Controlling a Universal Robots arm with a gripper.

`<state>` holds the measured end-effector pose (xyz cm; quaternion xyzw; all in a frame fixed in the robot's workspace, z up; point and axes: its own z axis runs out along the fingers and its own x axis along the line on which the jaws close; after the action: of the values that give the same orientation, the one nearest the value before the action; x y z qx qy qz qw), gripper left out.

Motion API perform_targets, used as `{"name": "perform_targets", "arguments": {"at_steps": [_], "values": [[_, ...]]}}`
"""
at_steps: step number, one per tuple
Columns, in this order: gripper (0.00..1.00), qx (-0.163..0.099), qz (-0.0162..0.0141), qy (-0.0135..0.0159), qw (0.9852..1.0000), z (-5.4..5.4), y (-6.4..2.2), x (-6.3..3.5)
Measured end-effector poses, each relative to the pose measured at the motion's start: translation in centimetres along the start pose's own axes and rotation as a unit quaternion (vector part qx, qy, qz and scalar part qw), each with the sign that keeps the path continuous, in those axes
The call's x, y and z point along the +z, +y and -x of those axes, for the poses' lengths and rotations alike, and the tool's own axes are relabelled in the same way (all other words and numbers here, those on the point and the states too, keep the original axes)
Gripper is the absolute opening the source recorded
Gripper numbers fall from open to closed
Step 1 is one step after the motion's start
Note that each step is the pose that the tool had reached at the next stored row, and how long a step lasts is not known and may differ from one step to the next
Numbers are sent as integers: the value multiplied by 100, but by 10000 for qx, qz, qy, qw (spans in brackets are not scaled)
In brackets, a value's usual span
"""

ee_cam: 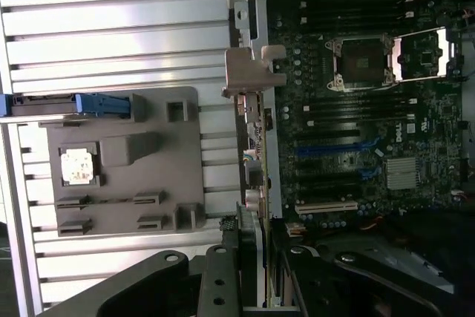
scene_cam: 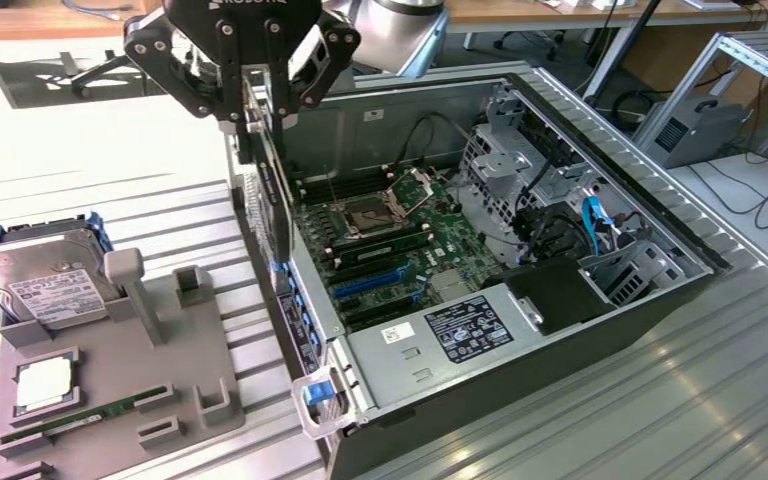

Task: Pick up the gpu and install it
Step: 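Pick up the gpu and move the gpu toward the slot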

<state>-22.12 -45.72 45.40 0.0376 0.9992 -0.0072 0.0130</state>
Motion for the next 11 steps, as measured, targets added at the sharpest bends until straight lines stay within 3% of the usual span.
{"name": "perform_targets", "arguments": {"at_steps": [11], "values": [[27,0,0,0,10000,175,13,4]]}}
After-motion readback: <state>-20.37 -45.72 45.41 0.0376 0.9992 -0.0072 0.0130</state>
